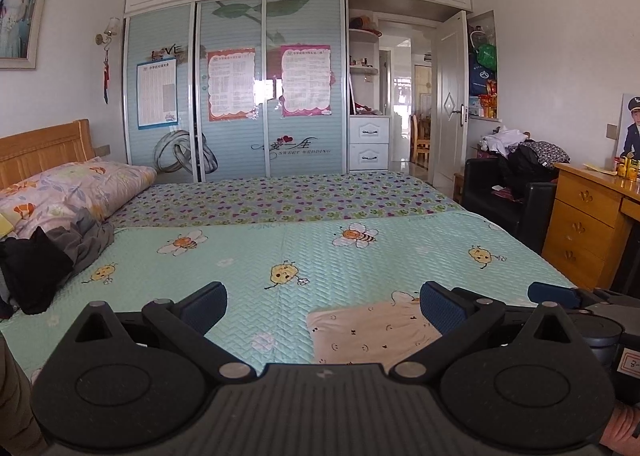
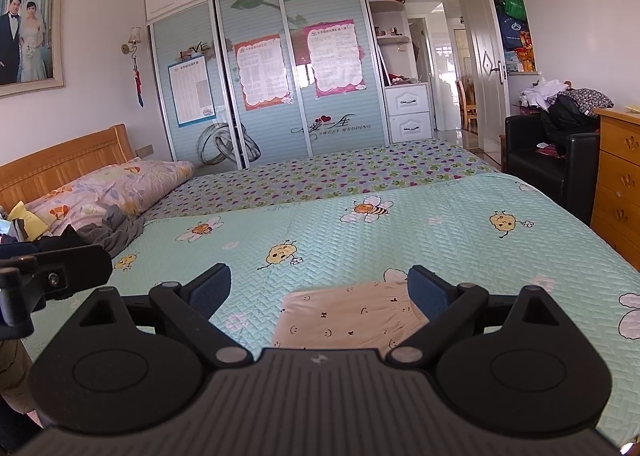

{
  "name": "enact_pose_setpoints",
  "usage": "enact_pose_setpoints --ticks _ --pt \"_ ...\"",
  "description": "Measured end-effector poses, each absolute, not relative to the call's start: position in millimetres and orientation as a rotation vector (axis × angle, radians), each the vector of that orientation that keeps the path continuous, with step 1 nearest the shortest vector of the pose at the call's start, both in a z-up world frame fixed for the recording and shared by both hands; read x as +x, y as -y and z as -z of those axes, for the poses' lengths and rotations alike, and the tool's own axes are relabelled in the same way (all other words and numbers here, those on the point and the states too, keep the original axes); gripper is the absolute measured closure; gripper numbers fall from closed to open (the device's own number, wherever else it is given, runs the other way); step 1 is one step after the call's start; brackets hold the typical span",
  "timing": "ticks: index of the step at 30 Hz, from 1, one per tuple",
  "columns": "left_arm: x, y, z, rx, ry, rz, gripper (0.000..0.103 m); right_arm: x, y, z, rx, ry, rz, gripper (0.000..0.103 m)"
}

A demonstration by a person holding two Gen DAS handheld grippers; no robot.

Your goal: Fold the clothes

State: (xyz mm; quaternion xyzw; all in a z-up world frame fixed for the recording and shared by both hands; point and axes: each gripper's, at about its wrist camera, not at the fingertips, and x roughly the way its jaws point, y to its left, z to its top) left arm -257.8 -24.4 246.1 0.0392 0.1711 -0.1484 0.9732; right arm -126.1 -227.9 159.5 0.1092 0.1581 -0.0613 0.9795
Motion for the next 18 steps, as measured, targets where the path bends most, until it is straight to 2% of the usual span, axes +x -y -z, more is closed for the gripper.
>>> enact_pose_setpoints --ticks 18 --pt "-260.2 25.3 -246.8 0.083 -0.34 0.303 0.001 -127.1 228.1 -156.9 0.225 -0.324 0.117 0.008"
